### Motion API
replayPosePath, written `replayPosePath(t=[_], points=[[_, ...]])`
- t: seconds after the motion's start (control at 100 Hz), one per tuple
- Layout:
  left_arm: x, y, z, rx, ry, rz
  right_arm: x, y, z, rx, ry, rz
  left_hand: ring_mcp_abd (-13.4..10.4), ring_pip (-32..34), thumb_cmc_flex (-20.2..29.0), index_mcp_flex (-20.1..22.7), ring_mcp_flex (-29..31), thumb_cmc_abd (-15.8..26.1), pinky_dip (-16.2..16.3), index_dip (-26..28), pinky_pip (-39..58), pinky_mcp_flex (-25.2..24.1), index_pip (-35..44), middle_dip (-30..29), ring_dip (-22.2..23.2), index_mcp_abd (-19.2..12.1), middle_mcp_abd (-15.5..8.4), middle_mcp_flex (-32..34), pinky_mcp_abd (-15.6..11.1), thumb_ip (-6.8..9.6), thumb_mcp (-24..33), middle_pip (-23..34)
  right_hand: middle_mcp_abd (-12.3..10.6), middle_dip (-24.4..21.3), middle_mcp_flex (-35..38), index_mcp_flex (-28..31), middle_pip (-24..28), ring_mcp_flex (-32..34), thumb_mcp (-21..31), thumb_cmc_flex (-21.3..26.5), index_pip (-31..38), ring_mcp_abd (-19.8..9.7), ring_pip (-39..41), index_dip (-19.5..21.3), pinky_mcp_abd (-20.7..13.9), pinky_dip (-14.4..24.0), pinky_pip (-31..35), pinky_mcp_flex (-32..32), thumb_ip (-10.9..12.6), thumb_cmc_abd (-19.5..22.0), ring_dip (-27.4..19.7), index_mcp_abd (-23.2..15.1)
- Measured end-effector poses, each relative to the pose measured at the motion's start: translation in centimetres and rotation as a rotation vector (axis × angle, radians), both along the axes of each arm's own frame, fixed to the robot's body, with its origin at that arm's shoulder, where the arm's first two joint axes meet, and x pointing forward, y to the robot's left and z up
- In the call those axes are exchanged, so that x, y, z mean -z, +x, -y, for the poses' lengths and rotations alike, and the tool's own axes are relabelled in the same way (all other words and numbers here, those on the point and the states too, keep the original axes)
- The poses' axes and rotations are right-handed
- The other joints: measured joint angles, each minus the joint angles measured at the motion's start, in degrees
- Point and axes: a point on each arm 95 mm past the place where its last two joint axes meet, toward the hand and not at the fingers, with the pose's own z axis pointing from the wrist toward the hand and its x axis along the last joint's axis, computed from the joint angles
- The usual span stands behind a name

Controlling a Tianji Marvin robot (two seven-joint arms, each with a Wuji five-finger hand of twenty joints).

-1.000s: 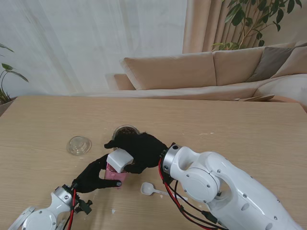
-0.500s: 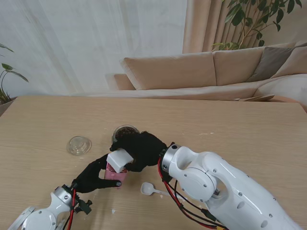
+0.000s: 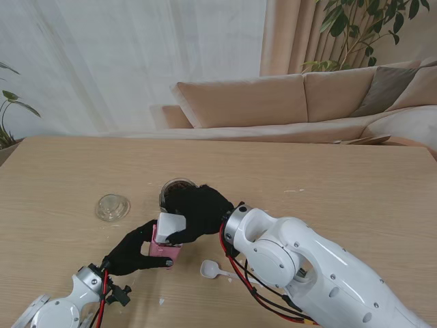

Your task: Portion coffee beans from the glass jar into the coffee jar

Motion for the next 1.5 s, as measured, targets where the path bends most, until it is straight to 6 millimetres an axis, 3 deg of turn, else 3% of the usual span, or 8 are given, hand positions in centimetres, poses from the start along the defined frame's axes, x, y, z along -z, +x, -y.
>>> replayPosePath(t=[0.2, 0.31, 0.39, 0.52, 0.65, 0.84, 1.14, 1.5], points=[[0.0, 0.0, 0.0, -0.002, 0.000, 0.000, -0.2, 0.0, 0.3, 0.009, 0.016, -0.005, 0.0, 0.0, 0.0, 0.0, 0.0, 0.0, 0.0, 0.0, 0.0, 0.0, 0.0, 0.0, 0.0, 0.0, 0.0, 0.0, 0.0, 0.00, 0.0, 0.0, 1.3, -7.7, -1.6, -1.8, -9.4, -0.1, -1.3, -2.4, -22.6, 0.0, -2.2, -17.5, 0.5, 0.0, -0.2, -1.9, 0.4, 1.9, -0.1, -0.4], [-0.1, 0.1, -0.1, -0.004, 0.000, 0.001, -0.7, -0.3, 1.1, 0.028, 0.042, 0.000, 0.0, 0.0, 0.0, 0.0, 0.0, 0.0, 0.0, 0.0, 0.0, 0.0, 0.0, 0.0, 0.0, 0.0, 0.0, 0.0, 0.0, 0.00, 0.0, 0.0, 1.4, -11.2, -1.6, -3.3, -12.8, -0.5, -1.8, -2.4, -30.9, 0.0, -5.0, -22.1, 1.3, -0.3, -2.7, -3.5, 0.4, 1.9, -1.2, -1.8], [0.0, 0.1, -0.1, -0.006, 0.000, 0.000, -1.1, -0.8, 1.6, 0.036, 0.054, 0.016, 0.0, 0.0, 0.0, 0.0, 0.0, 0.0, 0.0, 0.0, 0.0, 0.0, 0.0, 0.0, 0.0, 0.0, 0.0, 0.0, 0.0, 0.00, 0.0, 0.0, 1.1, -12.7, -1.6, -4.4, -15.0, -0.8, -2.8, -1.2, -33.4, 0.1, -7.1, -22.2, 1.9, -1.0, -5.0, -4.7, 0.4, 1.9, -2.2, -8.8], [0.0, 0.2, -0.2, -0.011, 0.000, 0.001, -1.5, -1.4, 2.3, 0.023, 0.052, 0.045, 0.0, 0.0, 0.0, 0.0, 0.0, 0.0, 0.0, 0.0, 0.0, 0.0, 0.0, 0.0, 0.0, 0.0, 0.0, 0.0, 0.0, 0.00, 0.0, 0.0, -1.1, -13.9, -4.1, -9.9, -16.9, -2.2, -2.9, 11.9, -33.8, 0.1, -10.0, -22.2, 2.0, -1.6, -7.6, -6.4, 3.0, 0.5, -3.3, -18.9], [0.0, 0.3, -0.3, -0.015, 0.001, 0.002, -1.6, -1.8, 2.8, 0.000, 0.019, 0.069, 0.0, 0.0, 0.0, 0.0, 0.0, 0.0, 0.0, 0.0, 0.0, 0.0, 0.0, 0.0, 0.0, 0.0, 0.0, 0.0, 0.0, 0.00, 0.0, 0.0, -3.3, -13.8, -7.9, -13.3, -17.4, -3.0, 12.7, 18.4, -33.1, 0.1, -11.3, -20.4, 2.0, -1.6, -9.4, -7.3, 8.4, -5.5, -3.3, -24.8], [-0.1, 0.3, -0.4, -0.017, -0.002, 0.003, -1.2, -1.8, 2.8, -0.072, 0.015, 0.115, 0.0, 0.0, 0.0, 0.0, 0.0, 0.0, 0.0, 0.0, 0.0, 0.0, 0.0, 0.0, 0.0, 0.0, 0.0, 0.0, 0.0, 0.00, 0.0, 0.0, -7.0, -14.7, -7.9, -13.4, -17.7, -3.7, 23.5, 22.0, -33.0, -1.6, -11.3, -19.7, 0.6, -1.6, -10.5, -7.9, 1.5, -12.2, -3.4, -27.6], [0.0, 0.2, -0.3, -0.005, 0.001, -0.002, -0.1, -0.7, 1.9, -0.138, -0.027, 0.123, 0.0, 0.0, 0.0, 0.0, 0.0, 0.0, 0.0, 0.0, 0.0, 0.0, 0.0, 0.0, 0.0, 0.0, 0.0, 0.0, 0.0, 0.00, 0.0, 0.0, -9.0, -14.9, -7.9, -11.6, -17.4, -3.7, 24.3, 22.0, -29.9, -4.1, -11.0, -19.1, -1.4, -1.6, -10.5, -7.9, -0.6, -13.2, -3.4, -27.9], [0.0, 0.1, -0.2, -0.003, 0.004, -0.002, 0.2, -0.3, 1.3, -0.136, -0.013, 0.112, 0.0, 0.0, 0.0, -0.2, 0.0, 0.0, 0.0, 0.0, 0.0, 0.0, 0.0, 0.0, 0.0, 0.0, 0.0, 0.0, 0.0, 0.00, 0.0, 0.0, -8.9, -12.9, -7.9, -7.2, -13.4, -3.7, 11.1, 14.0, -21.3, -4.1, -8.9, -14.3, -1.5, -1.5, -8.8, -7.2, -1.1, -8.8, -3.4, -28.7]])
